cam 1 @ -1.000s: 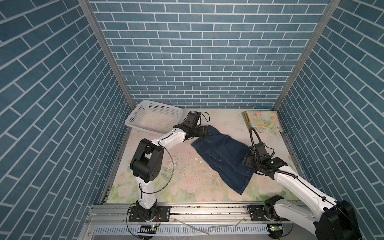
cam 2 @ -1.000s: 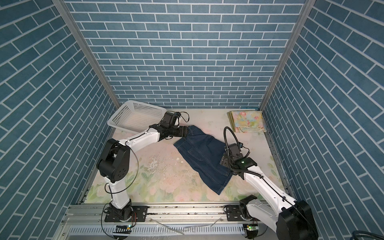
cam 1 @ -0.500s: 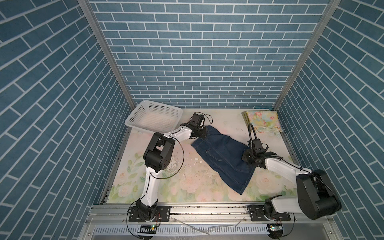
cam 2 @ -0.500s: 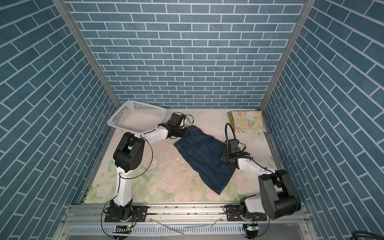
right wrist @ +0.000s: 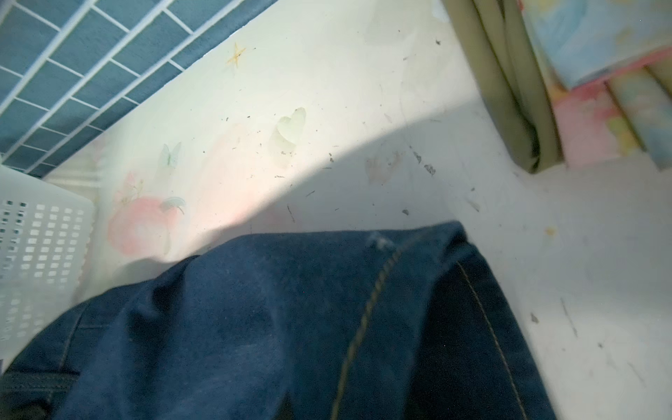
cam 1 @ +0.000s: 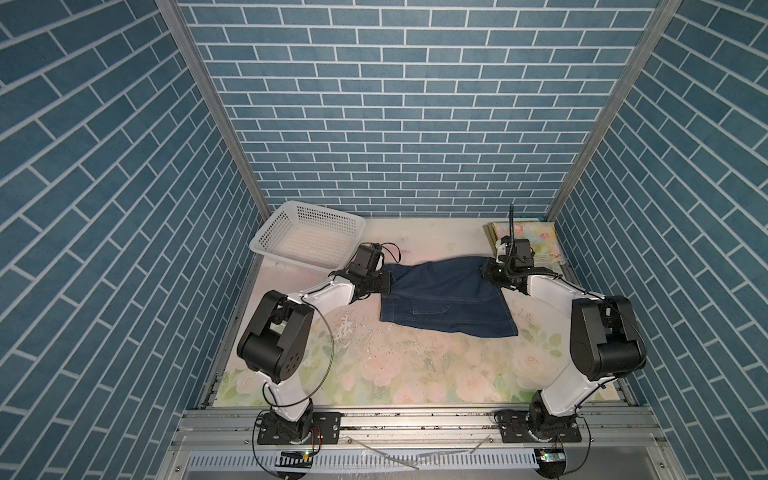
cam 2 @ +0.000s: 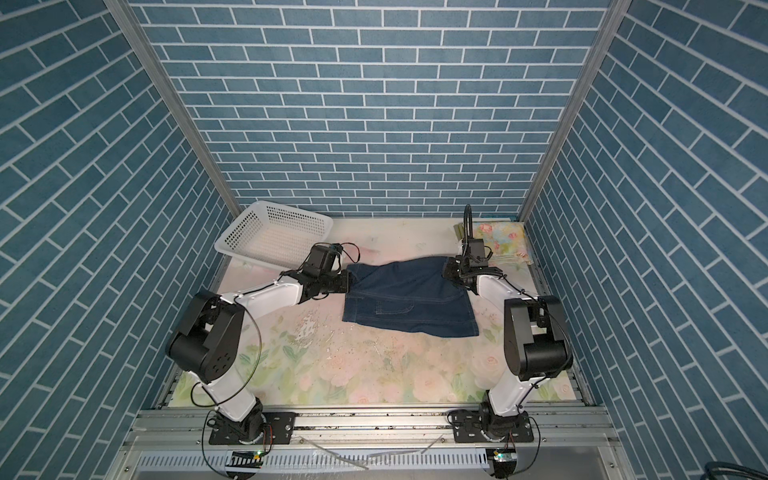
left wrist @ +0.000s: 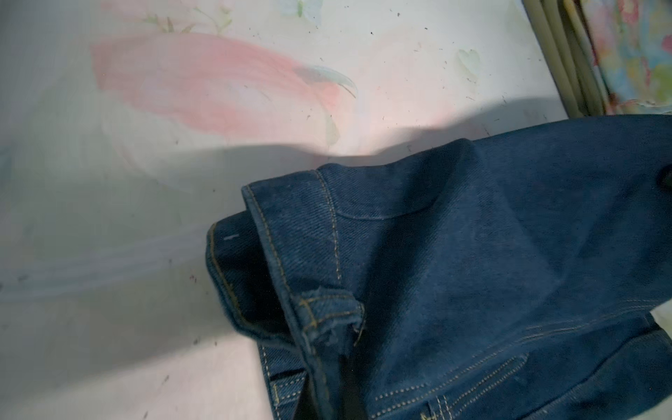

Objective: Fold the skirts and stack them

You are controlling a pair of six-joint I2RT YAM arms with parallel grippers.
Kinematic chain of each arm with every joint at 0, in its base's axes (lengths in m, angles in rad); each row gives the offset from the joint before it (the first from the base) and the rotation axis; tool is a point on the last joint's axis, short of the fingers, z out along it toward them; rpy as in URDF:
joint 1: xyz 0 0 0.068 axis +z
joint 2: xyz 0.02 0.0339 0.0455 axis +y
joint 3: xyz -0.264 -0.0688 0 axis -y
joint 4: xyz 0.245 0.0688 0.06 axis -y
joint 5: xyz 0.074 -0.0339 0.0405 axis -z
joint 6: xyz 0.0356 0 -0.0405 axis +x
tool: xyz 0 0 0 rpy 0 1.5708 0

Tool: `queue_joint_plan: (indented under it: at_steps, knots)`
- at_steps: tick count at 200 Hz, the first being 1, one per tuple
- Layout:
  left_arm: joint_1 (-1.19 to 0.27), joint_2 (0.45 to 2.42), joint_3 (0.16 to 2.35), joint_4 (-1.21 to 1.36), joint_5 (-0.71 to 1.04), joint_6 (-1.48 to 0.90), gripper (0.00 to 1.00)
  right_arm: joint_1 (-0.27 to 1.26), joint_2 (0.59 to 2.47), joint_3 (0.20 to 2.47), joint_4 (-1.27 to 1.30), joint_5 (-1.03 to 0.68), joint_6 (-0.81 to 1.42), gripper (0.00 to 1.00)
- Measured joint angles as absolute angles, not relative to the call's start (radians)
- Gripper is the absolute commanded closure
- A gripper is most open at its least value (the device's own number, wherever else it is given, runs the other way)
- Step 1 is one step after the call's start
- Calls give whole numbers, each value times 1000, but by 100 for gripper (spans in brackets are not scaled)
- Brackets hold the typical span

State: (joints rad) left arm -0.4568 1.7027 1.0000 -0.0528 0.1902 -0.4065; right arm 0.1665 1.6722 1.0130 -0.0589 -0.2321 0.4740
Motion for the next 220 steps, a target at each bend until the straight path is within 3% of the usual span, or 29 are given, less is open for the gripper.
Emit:
queue_joint_plan:
  at_steps: [16,42,94,136,148,158,166,179,187,220]
  knots:
    - [-457,1663,929,-31,203,-430,36,158,1637,992,-68,-241,456,33]
    - [-457,1620,878,-39,197,-455,24,146,1546,925,-75,-251,439,31]
    - [-454,1591,925,-94,143,-461,18,125,1532,909,-96,-248,437,31]
    - [-451,1679,1016,-106,135,-456,18,117,1562,846,-97,-229,437,31]
    - [-451,1710,1030,-104,139,-456,23,113,1581,836,-96,-229,437,31]
    - [-450,1738,1039,-102,147,-458,37,110,1601,834,-96,-233,434,39]
    - [-450,1760,1042,-100,156,-451,54,107,1617,834,-92,-237,425,55]
    - [-449,1782,1043,-97,171,-460,85,104,1635,834,-84,-255,418,89]
    - [-449,1791,1043,-96,181,-462,99,104,1639,834,-79,-266,420,100]
    - [-449,1790,1086,-115,203,-462,100,103,1610,848,-90,-287,422,100]
